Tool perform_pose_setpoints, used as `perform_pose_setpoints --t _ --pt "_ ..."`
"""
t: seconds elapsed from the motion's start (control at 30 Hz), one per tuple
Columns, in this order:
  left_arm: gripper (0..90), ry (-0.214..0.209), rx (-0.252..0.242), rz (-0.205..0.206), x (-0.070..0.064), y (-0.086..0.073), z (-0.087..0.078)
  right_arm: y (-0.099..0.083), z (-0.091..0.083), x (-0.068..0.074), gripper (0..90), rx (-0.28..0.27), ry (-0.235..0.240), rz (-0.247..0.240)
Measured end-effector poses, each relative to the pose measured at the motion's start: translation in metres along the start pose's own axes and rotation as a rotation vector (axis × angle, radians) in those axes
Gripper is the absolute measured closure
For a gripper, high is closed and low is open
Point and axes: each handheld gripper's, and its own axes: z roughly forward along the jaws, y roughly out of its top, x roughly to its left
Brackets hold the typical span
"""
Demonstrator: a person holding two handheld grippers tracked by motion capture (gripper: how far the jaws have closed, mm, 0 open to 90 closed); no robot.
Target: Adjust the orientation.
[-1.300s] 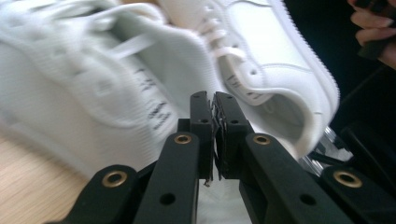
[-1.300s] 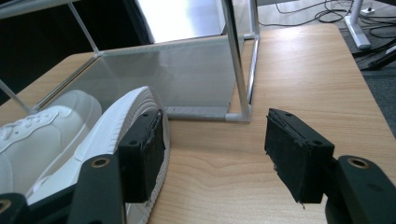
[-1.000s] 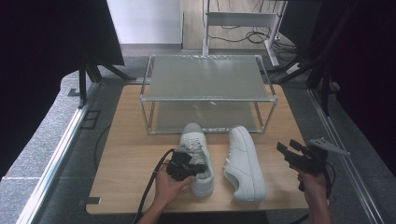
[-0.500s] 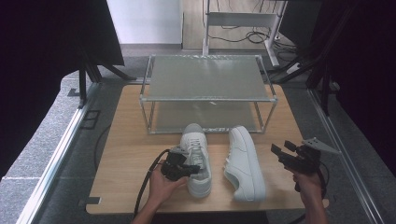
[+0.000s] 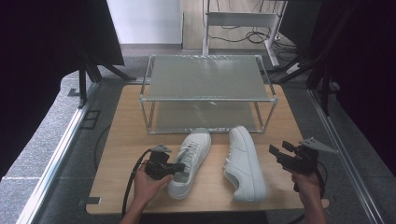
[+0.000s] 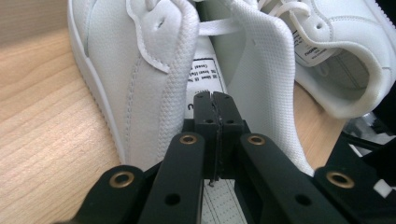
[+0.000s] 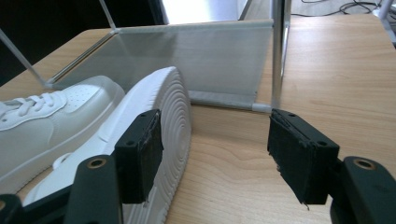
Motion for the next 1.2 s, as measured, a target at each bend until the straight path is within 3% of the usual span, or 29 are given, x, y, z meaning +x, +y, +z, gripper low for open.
perform_pose_setpoints --t 0.1,0.17,0.23,0.27,0.33,0.37,0.4,0.5,0.53,0.63,0.67,0.77,0.8,0.9,1.0,1.1,1.2 --pt "86.5 -0.014 -0.039 0.008 -0.003 0.001 -0.007 0.001 0.000 0.003 36.1 -0.001 0.009 -0.012" --pt "84.2 -0.032 -0.112 0.028 -0.006 0.004 -0.024 0.003 -0.001 0.008 35.8 0.003 -0.021 -0.027" --pt "79.0 -0.013 -0.158 0.041 -0.006 0.005 -0.036 0.004 0.000 0.011 34.7 0.010 -0.023 -0.032" --pt "75.3 -0.013 -0.158 0.041 -0.006 0.005 -0.036 0.004 0.000 0.012 34.4 0.013 -0.015 -0.032" --pt "66.8 0.025 -0.224 0.025 0.001 0.006 -0.050 0.004 0.001 0.017 34.5 0.024 -0.001 -0.046" --pt "63.1 0.025 -0.224 0.025 0.001 0.006 -0.050 0.004 0.001 0.017 34.5 0.024 -0.001 -0.046" --pt "61.7 0.049 -0.250 0.017 0.006 0.005 -0.057 0.003 0.003 0.022 35.3 0.034 0.020 -0.066" --pt "54.7 0.068 -0.276 0.001 0.011 0.003 -0.063 0.003 0.004 0.030 36.2 0.040 0.043 -0.093" --pt "51.1 0.082 -0.300 -0.012 0.015 0.002 -0.067 0.004 0.004 0.039 39.7 0.042 0.064 -0.116" --pt "45.8 0.088 -0.311 -0.021 0.017 0.002 -0.069 0.005 0.004 0.048 47.1 0.051 0.100 -0.135" --pt "44.4 0.095 -0.313 -0.029 0.019 0.003 -0.069 0.004 0.006 0.060 51.8 0.068 0.125 -0.158" --pt "42.4 0.097 -0.306 -0.033 0.020 0.003 -0.068 0.002 0.008 0.071 55.9 0.079 0.130 -0.186" --pt "41.5 0.106 -0.295 -0.035 0.021 0.003 -0.066 0.000 0.010 0.080 57.9 0.092 0.134 -0.206" --pt "41.0 0.152 -0.300 -0.016 0.019 0.003 -0.066 -0.004 0.013 0.089 59.5 0.111 0.144 -0.225" --pt "40.2 0.118 -0.329 -0.033 0.019 0.004 -0.067 -0.011 0.016 0.106 65.9 0.143 0.189 -0.269" --pt "39.9 0.120 -0.324 -0.041 0.020 0.003 -0.067 -0.015 0.017 0.113 71.0 0.164 0.218 -0.299" --pt "39.8 0.104 -0.315 -0.080 0.026 0.001 -0.067 -0.026 0.023 0.126 77.2 0.221 0.251 -0.342"
